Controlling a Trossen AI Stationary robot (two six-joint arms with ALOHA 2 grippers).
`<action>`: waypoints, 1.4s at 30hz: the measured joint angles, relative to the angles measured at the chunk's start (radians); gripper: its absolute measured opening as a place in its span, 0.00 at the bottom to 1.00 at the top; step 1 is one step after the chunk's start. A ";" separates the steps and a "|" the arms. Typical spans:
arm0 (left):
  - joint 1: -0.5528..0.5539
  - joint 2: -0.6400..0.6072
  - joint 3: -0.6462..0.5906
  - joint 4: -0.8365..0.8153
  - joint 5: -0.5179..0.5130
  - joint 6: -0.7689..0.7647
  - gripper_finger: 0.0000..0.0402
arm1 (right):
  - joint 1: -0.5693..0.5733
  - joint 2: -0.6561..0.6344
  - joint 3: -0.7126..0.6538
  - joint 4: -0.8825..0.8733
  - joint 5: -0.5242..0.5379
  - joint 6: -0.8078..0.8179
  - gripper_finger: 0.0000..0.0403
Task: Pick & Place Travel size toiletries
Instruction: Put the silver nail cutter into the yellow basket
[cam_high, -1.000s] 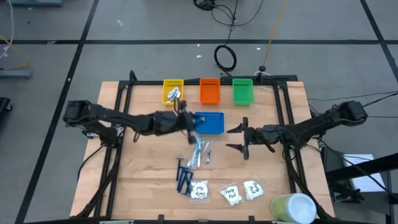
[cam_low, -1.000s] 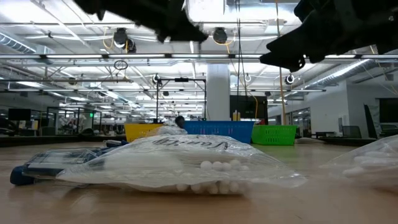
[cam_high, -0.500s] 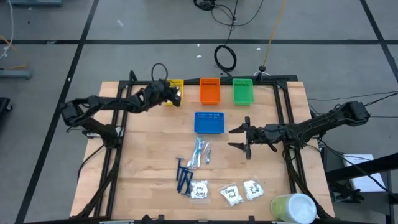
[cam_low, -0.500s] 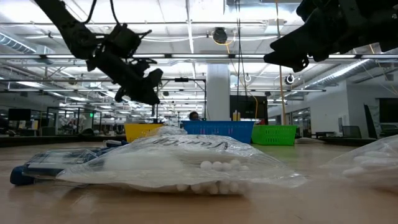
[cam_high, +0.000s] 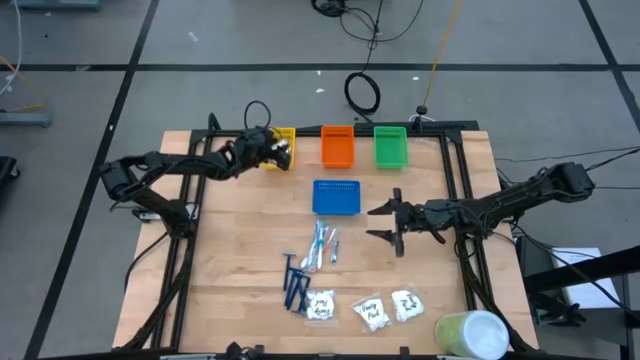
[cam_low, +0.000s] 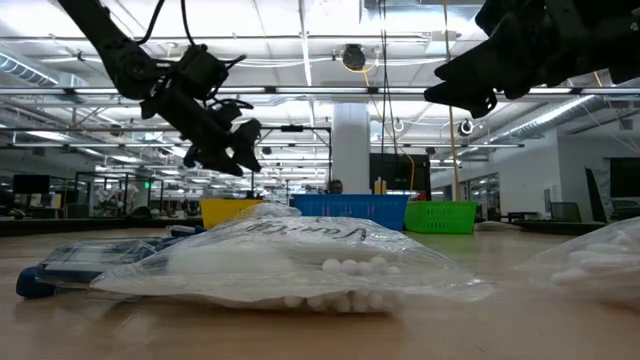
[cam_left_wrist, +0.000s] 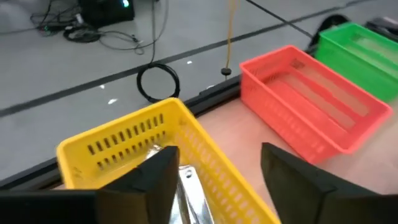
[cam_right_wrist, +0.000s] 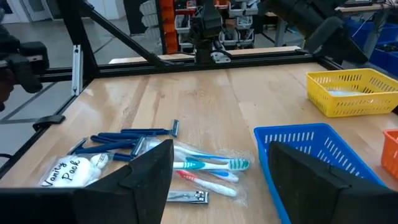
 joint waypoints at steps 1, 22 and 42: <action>-0.009 -0.002 0.000 0.000 0.001 0.009 0.59 | 0.001 0.013 0.000 0.007 -0.017 -0.005 0.61; -0.320 -0.066 0.008 0.137 0.049 -0.051 0.69 | 0.014 0.774 0.429 -0.125 -0.121 -0.176 0.57; -0.358 -0.066 0.007 0.125 0.048 -0.050 0.68 | 0.016 0.675 0.435 -0.318 -0.429 -0.029 0.53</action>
